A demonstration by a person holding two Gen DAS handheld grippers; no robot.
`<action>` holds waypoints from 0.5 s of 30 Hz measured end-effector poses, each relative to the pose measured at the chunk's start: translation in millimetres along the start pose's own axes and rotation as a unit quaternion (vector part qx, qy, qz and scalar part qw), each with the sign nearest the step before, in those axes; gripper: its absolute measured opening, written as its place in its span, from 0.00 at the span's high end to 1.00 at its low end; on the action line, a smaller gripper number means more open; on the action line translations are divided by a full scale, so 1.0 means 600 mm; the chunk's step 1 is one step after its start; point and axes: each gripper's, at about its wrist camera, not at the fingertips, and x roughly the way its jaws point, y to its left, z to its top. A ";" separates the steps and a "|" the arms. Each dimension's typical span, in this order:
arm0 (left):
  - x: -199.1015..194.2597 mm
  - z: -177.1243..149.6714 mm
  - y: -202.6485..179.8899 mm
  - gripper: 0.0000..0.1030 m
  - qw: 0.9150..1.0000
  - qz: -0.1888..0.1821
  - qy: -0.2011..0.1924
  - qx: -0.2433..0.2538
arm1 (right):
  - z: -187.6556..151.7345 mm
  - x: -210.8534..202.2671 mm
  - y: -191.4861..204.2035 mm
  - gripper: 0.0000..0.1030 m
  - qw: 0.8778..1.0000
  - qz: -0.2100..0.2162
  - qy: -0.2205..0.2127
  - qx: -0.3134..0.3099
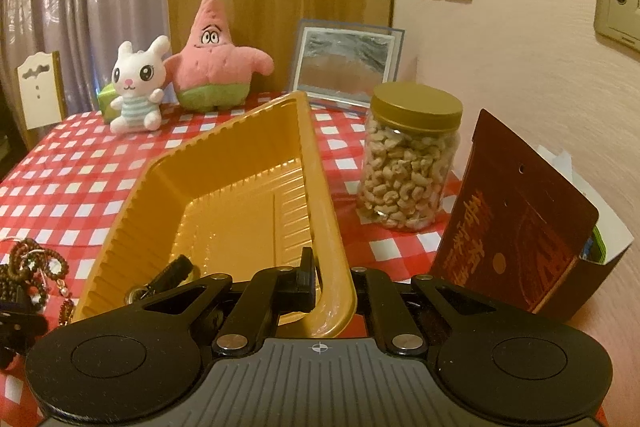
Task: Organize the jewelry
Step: 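Carry the black watch into the orange tray and open the left tool, then grasp the red-brown bead bracelet with the left tool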
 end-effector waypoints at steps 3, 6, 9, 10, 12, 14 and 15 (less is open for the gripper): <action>0.014 0.001 -0.005 0.76 1.000 0.009 0.006 -0.007 | 0.002 0.003 -0.002 0.95 1.000 0.004 0.001 -0.001; 0.025 0.003 -0.013 0.71 1.000 0.021 0.008 -0.009 | 0.002 0.006 -0.003 0.95 1.000 0.006 0.001 -0.002; 0.035 0.004 -0.022 0.70 0.999 0.032 0.010 -0.009 | 0.002 0.007 -0.001 0.95 1.000 0.008 0.002 -0.002; 0.037 0.004 -0.025 0.70 0.999 0.037 0.007 -0.007 | 0.003 0.007 -0.001 0.95 1.000 0.010 0.002 -0.003; 0.040 0.003 -0.030 0.71 0.999 0.048 0.002 -0.001 | 0.004 0.008 -0.002 0.95 1.000 0.014 0.004 -0.004; 0.041 0.003 -0.033 0.76 0.999 0.053 -0.002 0.005 | 0.003 0.009 -0.005 0.95 1.000 0.017 0.006 -0.002; 0.042 0.002 -0.035 0.82 0.999 0.052 -0.002 0.007 | 0.003 0.010 -0.007 0.95 1.000 0.018 0.008 -0.001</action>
